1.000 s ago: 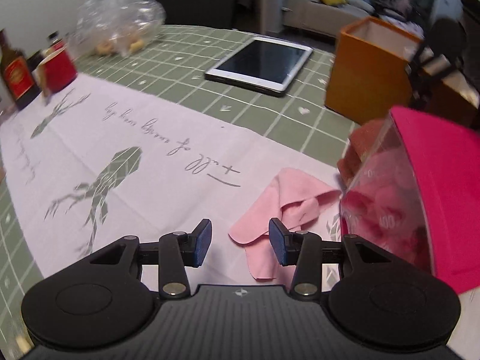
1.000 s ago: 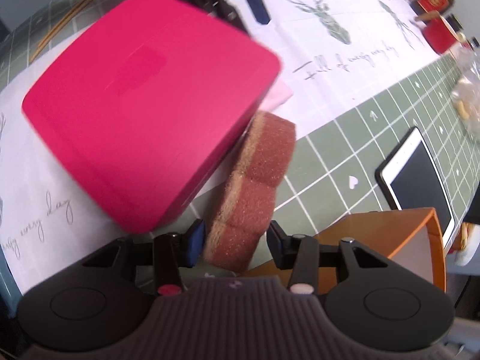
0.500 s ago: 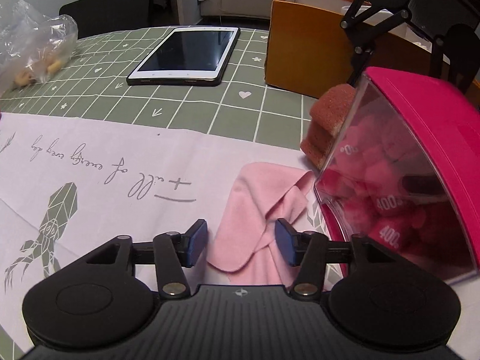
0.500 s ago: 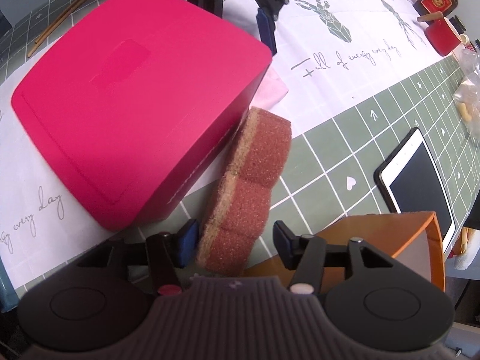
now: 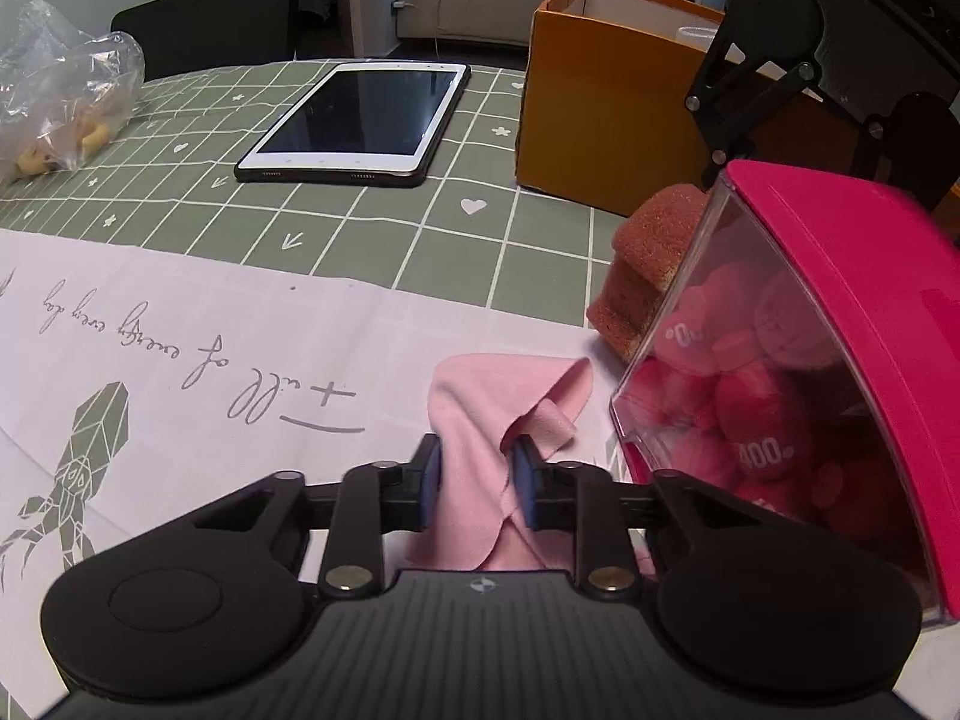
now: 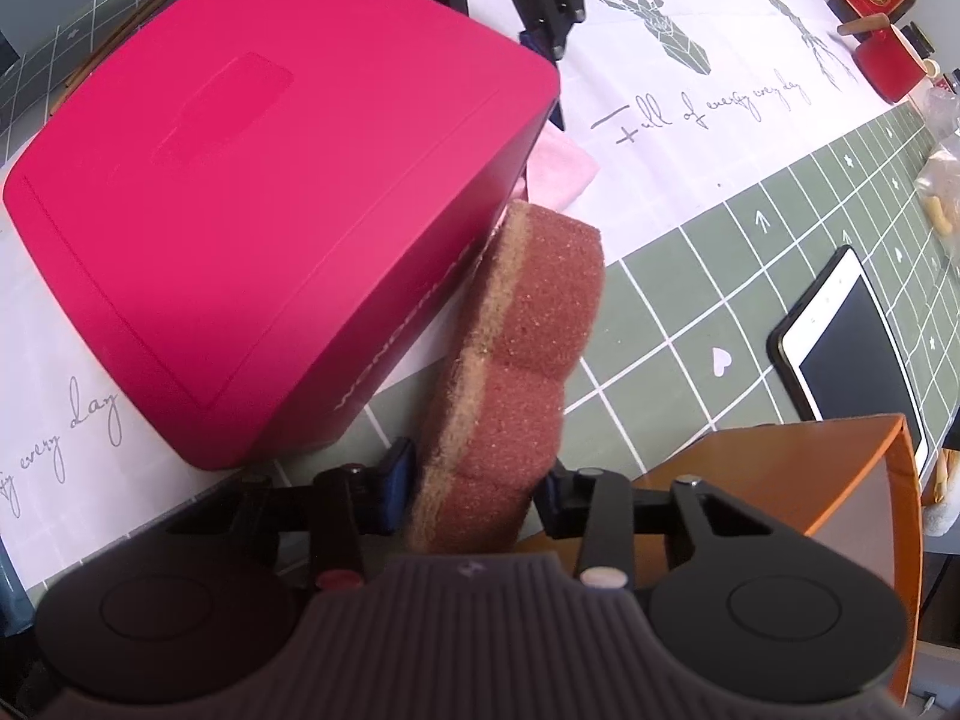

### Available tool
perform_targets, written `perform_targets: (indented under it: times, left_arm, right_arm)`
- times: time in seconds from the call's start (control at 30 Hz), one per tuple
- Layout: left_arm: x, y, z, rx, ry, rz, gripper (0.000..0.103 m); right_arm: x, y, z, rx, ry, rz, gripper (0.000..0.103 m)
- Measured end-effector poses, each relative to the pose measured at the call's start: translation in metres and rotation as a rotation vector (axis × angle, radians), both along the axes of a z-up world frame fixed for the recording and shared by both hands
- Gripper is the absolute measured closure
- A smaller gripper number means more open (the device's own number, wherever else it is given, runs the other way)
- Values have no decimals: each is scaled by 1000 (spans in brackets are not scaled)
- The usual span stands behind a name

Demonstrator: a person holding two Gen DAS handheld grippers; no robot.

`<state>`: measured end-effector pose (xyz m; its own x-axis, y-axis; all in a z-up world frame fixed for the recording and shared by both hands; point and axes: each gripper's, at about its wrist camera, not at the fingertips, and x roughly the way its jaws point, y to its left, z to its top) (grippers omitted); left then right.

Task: Organize soft objects
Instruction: 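Lift the sponge with the right tool while the left tool grasps the pink cloth, then carry the sponge and pink cloth with both tools to the orange box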

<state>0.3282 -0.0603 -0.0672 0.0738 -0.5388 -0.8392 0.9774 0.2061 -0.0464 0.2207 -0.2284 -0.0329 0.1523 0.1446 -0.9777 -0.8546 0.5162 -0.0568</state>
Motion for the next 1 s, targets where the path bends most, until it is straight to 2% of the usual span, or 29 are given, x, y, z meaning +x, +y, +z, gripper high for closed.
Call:
perform_targets:
  times: [0.03,0.1,0.23,0.43,0.67,1.0]
  left_arm:
    - [0,1,0,0,13,3,92]
    - [0,5,1,7,15,22,94]
    - [5,25,3,9,63,116,95]
    - [-11,69,10,50,55,203,95]
    - [-53,113,26,52,71,295,95]
    - [-129,128,40,45,72,329,95]
  right_arm:
    - [0,0,0,0,-1,-5,65]
    - [0,-1,0,-2,-8,-22,67]
    - [-1,-2,4,9,-17,-62,68]
    - [-7,-2,13,15,-35,-118,68]
    - [-17,-7,34,61,-31,-257,68]
    - [-59,-5,48,11,-8,-388,68]
